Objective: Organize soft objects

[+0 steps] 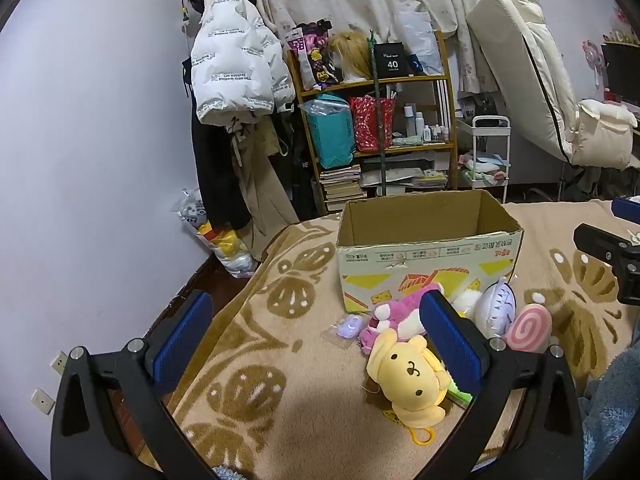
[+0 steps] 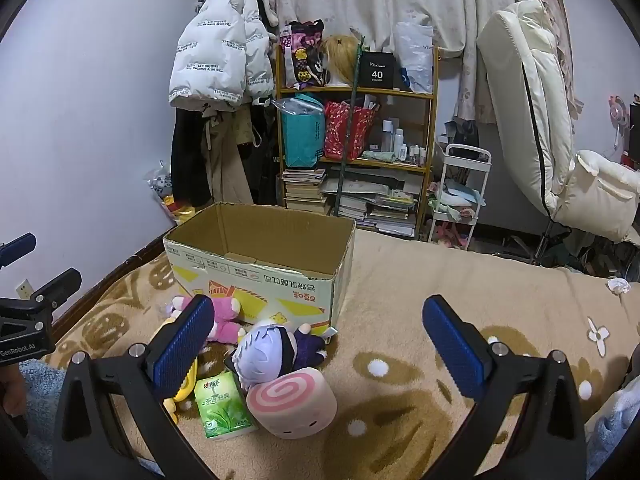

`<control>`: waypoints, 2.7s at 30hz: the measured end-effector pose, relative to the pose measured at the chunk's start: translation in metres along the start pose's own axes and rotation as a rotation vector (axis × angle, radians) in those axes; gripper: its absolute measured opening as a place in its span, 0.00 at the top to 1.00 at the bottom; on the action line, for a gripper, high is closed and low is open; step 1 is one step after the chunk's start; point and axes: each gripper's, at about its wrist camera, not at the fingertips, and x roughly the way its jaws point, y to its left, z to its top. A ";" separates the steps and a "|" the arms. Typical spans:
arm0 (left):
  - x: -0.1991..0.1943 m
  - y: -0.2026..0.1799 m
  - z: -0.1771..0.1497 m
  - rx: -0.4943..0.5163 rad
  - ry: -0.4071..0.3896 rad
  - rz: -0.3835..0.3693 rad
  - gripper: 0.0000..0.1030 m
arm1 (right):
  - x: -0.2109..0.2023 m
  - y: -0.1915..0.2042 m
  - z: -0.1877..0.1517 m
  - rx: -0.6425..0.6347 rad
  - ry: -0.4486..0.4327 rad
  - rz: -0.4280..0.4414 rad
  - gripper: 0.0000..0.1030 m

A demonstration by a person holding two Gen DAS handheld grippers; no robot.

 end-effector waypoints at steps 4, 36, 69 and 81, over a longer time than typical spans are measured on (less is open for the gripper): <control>-0.001 0.000 0.000 -0.006 -0.003 0.002 0.01 | 0.000 0.000 0.000 0.000 0.000 0.000 0.00; -0.001 0.000 0.001 -0.003 -0.003 0.000 0.01 | 0.000 0.000 0.000 0.000 -0.001 0.000 0.00; 0.002 -0.003 -0.005 0.002 0.006 0.001 0.01 | 0.001 0.001 -0.002 0.001 0.000 0.000 0.00; 0.004 -0.008 -0.005 0.034 0.034 0.002 0.01 | 0.001 0.000 0.002 -0.011 0.012 0.003 0.00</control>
